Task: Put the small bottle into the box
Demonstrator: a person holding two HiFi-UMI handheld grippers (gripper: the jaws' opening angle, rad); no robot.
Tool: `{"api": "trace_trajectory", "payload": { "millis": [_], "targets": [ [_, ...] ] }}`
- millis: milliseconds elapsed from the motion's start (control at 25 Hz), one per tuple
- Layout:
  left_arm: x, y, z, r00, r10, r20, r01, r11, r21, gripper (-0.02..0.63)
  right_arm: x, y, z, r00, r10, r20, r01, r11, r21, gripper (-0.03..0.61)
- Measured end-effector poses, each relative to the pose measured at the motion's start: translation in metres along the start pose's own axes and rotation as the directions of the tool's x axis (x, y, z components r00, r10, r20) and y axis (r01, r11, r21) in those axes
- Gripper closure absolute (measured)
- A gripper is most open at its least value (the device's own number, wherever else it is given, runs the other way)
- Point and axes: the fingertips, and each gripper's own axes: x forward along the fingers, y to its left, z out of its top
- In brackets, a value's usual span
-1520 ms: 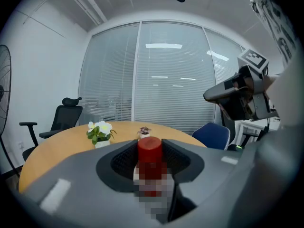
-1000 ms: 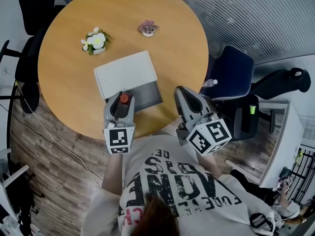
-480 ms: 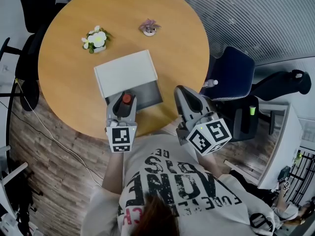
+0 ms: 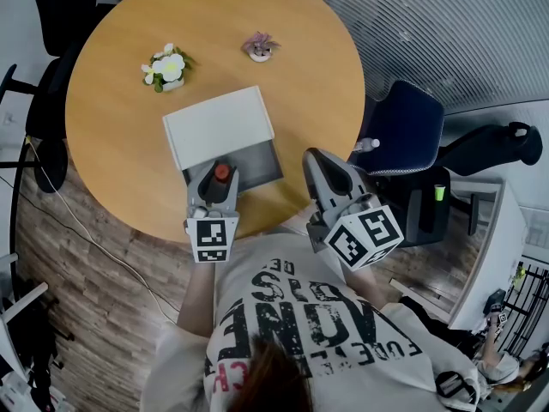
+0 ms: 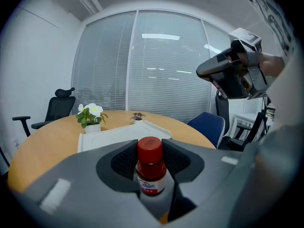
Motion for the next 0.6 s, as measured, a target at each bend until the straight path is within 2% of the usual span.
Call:
{"api": "trace_trajectory", "payload": {
  "millis": [600],
  "targets": [
    [0.005, 0.0, -0.017, 0.999, -0.009, -0.054, 0.01, 1.0, 0.015, 0.454, 0.003, 0.002, -0.001, 1.0, 0.0, -0.004, 0.0, 1.0, 0.005, 0.563]
  ]
}}
